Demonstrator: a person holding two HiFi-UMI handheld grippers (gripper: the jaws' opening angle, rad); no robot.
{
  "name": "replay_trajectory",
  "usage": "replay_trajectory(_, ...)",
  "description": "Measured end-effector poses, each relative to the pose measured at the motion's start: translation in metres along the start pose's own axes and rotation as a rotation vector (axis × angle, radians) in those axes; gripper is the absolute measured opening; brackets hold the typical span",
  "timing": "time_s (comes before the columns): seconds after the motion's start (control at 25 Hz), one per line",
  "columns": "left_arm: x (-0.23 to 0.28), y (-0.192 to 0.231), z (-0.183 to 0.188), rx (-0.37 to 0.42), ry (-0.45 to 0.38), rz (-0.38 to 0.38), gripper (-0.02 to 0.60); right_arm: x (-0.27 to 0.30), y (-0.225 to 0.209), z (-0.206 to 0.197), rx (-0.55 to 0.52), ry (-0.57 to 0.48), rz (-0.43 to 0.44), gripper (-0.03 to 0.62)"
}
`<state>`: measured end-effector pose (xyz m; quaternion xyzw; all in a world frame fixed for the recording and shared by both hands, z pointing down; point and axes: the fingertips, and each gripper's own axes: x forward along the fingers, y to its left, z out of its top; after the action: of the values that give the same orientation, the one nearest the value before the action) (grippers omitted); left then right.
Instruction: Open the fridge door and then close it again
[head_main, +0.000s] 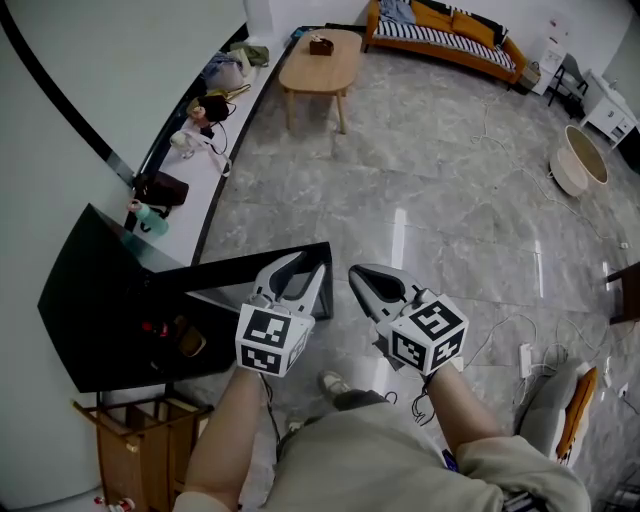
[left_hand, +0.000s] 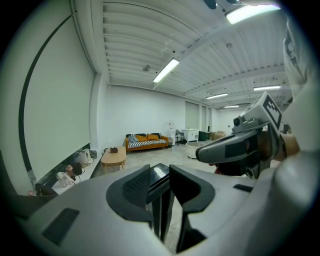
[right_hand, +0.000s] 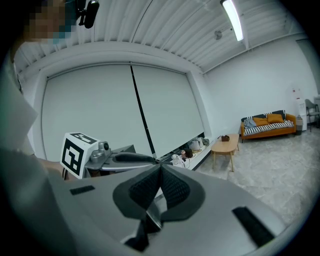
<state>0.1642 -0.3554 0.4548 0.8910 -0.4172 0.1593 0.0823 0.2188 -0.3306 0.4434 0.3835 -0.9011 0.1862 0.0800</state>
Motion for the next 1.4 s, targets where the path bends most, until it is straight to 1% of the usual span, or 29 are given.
replay_trajectory(0.28, 0.013, 0.010, 0.005, 0.004, 0.001, 0.023, 0.117, -0.001, -0.010, -0.002, 0.014, 0.001, -0.021, -0.003)
replay_trajectory(0.52, 0.016, 0.010, 0.007, 0.003, -0.001, 0.033, 0.117, -0.007, -0.014, -0.004, 0.018, 0.007, -0.030, -0.003)
replay_trajectory(0.64, 0.015, 0.011, 0.005, 0.004, -0.004, 0.044, 0.100, -0.010, -0.014, -0.003, 0.012, 0.005, -0.033, -0.003)
replay_trajectory(0.84, 0.013, 0.012, 0.005, -0.017, -0.013, 0.041, 0.095, -0.014, -0.014, 0.002, 0.005, -0.005, -0.034, -0.003)
replay_trajectory(0.92, 0.009, 0.013, 0.008, -0.057, -0.040, 0.039, 0.083, -0.017, -0.017, 0.007, 0.014, -0.024, -0.041, -0.003)
replay_trajectory(0.96, 0.005, 0.015, 0.010, -0.078, -0.056, 0.043, 0.058, -0.019, -0.019, 0.011, 0.021, -0.040, -0.049, -0.003)
replay_trajectory(1.0, 0.000, 0.017, 0.013, -0.090, -0.071, 0.050, 0.019, -0.022, -0.021, 0.016, 0.024, -0.058, -0.055, -0.002)
replay_trajectory(1.04, -0.006, 0.020, 0.016, -0.092, -0.083, 0.058, 0.010, -0.023, -0.021, 0.020, 0.022, -0.073, -0.054, -0.002)
replay_trajectory(1.2, -0.030, 0.017, 0.025, -0.047, -0.096, 0.081, 0.006, -0.031, -0.019, 0.033, -0.016, -0.098, -0.045, -0.003)
replay_trajectory(1.4, -0.058, 0.007, 0.035, -0.025, -0.097, 0.087, 0.006, -0.038, -0.018, 0.042, -0.038, -0.109, -0.042, -0.003)
